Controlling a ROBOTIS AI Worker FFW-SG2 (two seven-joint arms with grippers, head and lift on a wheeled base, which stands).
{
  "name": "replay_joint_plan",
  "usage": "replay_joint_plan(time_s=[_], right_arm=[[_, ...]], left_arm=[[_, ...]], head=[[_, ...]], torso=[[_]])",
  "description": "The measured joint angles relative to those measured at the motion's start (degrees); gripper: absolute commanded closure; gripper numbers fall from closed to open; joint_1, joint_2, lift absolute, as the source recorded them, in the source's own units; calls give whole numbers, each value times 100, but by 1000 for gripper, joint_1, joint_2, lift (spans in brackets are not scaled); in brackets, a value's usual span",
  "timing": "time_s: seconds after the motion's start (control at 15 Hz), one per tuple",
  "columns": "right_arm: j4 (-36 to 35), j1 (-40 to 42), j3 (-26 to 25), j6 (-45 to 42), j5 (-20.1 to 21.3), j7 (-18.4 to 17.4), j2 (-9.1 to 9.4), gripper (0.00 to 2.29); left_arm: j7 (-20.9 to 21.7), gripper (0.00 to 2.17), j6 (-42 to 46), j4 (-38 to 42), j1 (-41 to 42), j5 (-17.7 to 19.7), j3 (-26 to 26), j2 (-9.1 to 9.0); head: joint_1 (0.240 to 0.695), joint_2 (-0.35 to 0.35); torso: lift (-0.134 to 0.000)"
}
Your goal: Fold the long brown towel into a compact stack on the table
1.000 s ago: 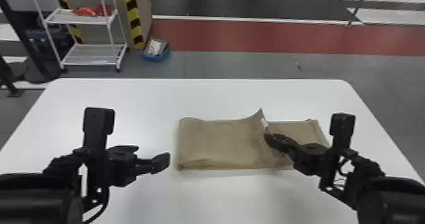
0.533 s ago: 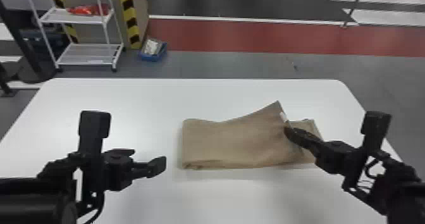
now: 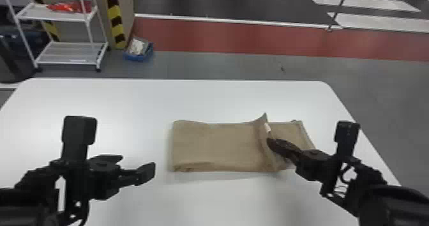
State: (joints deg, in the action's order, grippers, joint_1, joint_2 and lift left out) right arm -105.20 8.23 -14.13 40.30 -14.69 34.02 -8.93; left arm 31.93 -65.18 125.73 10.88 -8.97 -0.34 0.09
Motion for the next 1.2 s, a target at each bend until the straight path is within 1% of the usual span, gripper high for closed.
replay_joint_plan(time_s=[0.13, 0.27, 0.33, 0.47, 0.6, 0.73, 0.93, 1.07, 1.2], right_arm=[[-262, 20, -179, 139, -115, 33, 0, 1085], [-553, 30, -565, 459, -252, 161, -18, 1085], [-571, 26, -663, 527, -264, 177, -51, 1085], [-281, 4, -662, 397, -196, 175, -128, 1085], [120, -78, -516, 152, -109, 167, -179, 1085], [300, -145, -423, 62, -85, 166, -190, 1085], [199, -160, -409, 82, -221, 172, -186, 1085], [-35, -157, -647, 290, -317, 190, -185, 1085], [-181, -198, -958, 520, -431, 200, -243, 1085]], left_arm=[[6, 83, -8, 16, 33, -2, 17, 0], [1, 83, -6, 32, 51, -4, 16, 0], [-3, 83, -3, 35, 53, -6, 9, 0], [-12, 83, 9, 13, 55, -8, -22, 0], [-28, 83, 17, 5, 68, -8, -48, 0], [-37, 83, 25, 17, 107, -6, -46, 0], [-36, 83, 62, 63, 174, -1, -6, 0], [-24, 83, 61, 97, 212, 0, 14, 0], [-24, 83, 72, 124, 245, 1, 22, 0]], head=[[695, -131], [695, -152], [695, -162], [695, -186], [695, -189], [695, -183], [695, -172], [695, -180], [695, -204]], torso=[[-124], [-124], [-124], [-124], [-124], [-124], [-124], [-124], [-124]])
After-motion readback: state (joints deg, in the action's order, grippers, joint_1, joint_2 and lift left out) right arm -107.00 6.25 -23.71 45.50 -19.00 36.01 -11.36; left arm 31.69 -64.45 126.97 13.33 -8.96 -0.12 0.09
